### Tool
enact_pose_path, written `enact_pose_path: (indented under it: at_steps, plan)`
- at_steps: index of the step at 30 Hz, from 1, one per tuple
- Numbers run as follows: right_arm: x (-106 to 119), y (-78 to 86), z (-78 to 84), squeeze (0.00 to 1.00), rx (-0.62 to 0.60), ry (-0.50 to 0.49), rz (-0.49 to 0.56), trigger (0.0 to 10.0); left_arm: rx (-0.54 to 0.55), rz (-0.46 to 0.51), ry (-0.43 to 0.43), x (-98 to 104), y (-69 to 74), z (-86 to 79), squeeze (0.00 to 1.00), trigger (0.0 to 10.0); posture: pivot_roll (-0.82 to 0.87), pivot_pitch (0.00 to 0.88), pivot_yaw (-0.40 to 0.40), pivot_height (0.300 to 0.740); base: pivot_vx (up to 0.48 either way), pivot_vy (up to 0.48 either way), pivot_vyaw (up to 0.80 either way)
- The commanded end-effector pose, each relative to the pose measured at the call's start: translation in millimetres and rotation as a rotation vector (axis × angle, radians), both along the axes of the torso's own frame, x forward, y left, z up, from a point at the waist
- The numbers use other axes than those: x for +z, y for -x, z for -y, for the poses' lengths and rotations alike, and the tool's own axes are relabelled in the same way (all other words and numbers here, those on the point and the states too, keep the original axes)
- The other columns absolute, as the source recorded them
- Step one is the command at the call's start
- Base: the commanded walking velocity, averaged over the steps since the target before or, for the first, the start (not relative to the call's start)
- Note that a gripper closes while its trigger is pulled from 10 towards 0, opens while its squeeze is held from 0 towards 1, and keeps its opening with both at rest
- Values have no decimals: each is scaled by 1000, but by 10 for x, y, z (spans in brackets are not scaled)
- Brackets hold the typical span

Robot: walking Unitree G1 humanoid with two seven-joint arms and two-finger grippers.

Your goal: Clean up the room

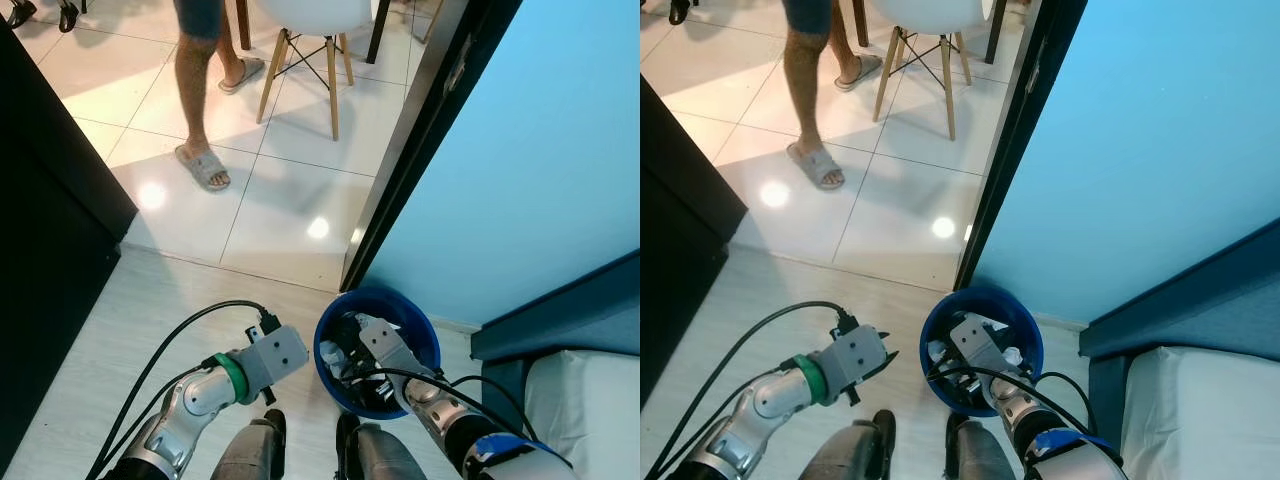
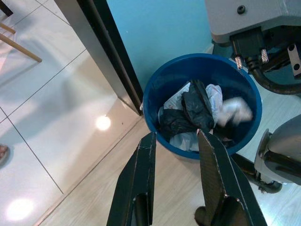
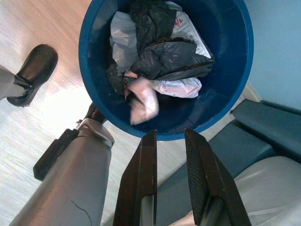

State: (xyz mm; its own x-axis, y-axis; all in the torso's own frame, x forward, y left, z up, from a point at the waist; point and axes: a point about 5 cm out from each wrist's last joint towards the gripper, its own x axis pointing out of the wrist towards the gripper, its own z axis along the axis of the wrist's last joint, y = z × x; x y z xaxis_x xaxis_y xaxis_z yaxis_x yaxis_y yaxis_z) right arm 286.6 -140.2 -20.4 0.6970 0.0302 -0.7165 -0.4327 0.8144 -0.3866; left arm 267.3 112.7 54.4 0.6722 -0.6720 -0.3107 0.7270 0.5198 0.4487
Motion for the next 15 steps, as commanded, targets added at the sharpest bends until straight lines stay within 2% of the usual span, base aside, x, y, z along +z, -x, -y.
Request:
enact_pose_path:
  at_steps: [1, 15]
  plan:
    - [-103, 117, 60, 0, -22, 10, -46, 10000, -8, -38, -20, -91, 63, 9, 0, 10000, 100, 278, 23, 740, 0, 0, 0]
    - [-93, 105, 47, 0, -20, 11, -39, 10000, -8, -35, -21, -90, 63, 15, 0, 10000, 99, 269, 20, 740, 0, 0, 0]
